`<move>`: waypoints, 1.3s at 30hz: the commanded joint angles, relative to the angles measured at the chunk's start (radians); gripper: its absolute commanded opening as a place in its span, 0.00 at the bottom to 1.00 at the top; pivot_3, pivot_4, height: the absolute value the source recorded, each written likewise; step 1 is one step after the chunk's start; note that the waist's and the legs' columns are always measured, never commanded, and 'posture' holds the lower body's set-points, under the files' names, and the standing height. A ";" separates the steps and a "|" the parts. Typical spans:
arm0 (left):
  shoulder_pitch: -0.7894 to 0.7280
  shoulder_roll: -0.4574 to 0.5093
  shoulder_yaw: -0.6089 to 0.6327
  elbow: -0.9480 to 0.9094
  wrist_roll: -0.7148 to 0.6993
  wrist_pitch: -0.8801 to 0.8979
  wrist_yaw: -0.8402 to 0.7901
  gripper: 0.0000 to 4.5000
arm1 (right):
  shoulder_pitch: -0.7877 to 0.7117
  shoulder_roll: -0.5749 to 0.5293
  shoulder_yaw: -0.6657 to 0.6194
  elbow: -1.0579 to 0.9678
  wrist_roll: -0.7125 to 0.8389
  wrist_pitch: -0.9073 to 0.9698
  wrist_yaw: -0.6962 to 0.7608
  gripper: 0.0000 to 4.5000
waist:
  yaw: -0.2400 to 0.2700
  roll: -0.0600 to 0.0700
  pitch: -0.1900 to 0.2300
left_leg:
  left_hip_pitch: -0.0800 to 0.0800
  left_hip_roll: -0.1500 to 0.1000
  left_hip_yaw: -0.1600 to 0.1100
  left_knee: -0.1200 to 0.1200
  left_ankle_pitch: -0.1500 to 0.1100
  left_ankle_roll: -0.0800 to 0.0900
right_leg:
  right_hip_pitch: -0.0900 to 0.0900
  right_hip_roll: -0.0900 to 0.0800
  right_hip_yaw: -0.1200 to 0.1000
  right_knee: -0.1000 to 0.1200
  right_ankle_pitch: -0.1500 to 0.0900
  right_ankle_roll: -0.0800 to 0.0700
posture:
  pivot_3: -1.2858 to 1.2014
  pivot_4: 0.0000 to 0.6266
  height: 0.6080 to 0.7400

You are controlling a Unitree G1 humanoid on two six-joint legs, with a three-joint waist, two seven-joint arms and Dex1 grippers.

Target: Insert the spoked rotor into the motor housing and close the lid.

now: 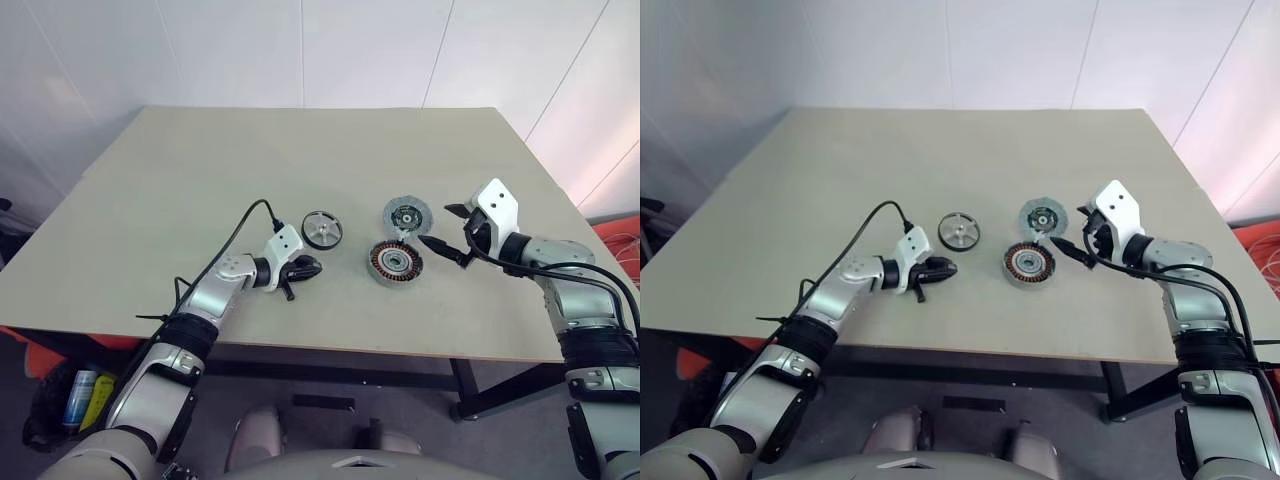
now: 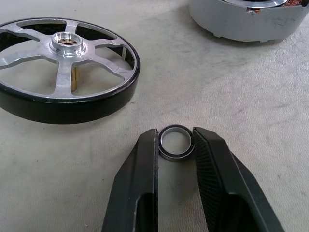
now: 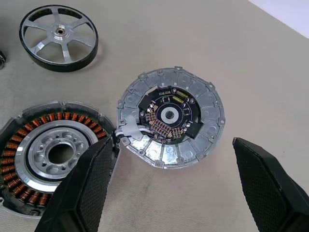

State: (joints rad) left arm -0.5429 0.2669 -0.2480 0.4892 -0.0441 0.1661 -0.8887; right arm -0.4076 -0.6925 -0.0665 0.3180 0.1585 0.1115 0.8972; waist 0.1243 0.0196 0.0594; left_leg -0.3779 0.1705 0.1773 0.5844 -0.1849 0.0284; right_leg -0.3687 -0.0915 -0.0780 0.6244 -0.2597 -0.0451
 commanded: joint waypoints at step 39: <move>-0.354 -0.199 -0.016 0.177 -0.121 0.051 -0.136 0.16 | -0.010 -0.001 -0.019 -0.011 0.002 -0.031 -0.024 1.00 | 0.005 0.000 0.000 | -0.007 0.000 -0.001 0.012 -0.004 0.006 | 0.000 -0.001 -0.001 0.001 0.001 0.002 | 0.52 0.00 1.00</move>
State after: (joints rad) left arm -0.8486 0.0797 -0.2727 0.6423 -0.1762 0.2659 -1.0338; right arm -0.4100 -0.6815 -0.0634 0.3390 0.1536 0.0941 0.8780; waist 0.1296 0.0197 0.0594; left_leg -0.3847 0.1701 0.1768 0.5971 -0.1890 0.0350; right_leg -0.3688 -0.0929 -0.0785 0.6254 -0.2580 -0.0424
